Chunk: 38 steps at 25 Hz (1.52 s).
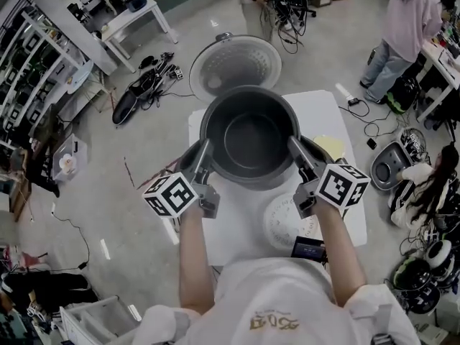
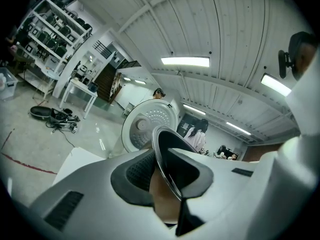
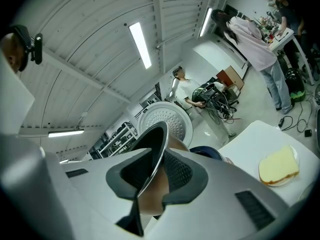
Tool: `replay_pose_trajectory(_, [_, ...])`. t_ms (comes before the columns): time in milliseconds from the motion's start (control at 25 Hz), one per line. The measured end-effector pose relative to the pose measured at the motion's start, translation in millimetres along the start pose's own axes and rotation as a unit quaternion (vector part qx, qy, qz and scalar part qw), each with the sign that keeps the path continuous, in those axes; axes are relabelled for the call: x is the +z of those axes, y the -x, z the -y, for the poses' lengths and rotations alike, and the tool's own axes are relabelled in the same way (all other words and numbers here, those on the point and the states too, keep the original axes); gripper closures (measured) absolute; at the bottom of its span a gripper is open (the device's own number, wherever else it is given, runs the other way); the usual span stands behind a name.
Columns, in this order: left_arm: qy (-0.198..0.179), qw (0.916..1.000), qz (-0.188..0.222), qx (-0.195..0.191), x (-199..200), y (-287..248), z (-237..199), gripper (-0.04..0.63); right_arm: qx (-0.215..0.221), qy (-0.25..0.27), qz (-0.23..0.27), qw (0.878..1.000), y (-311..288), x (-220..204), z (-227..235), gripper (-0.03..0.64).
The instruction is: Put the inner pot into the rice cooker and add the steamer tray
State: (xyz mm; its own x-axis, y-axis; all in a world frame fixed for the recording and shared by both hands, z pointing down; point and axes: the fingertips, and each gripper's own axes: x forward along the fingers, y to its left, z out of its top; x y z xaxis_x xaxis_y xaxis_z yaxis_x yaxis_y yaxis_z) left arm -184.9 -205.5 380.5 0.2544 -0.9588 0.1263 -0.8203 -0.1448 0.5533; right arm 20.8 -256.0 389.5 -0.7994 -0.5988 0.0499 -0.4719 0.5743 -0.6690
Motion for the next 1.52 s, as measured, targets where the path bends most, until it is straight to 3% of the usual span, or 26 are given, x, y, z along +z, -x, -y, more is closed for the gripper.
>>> replay_pose_trajectory(1040, [0.035, 0.9971, -0.052, 0.044, -49.0, -52.4, -44.2, 0.503, -0.034, -0.027, -0.053, 0.998, -32.0, -21.9, 72.4, 0.531])
replay_pose_trajectory(1520, [0.025, 0.9935, -0.087, 0.069, -69.9, -63.5, -70.1, 0.492, -0.052, -0.024, -0.08, 0.995, -49.2, -38.4, 92.4, 0.529])
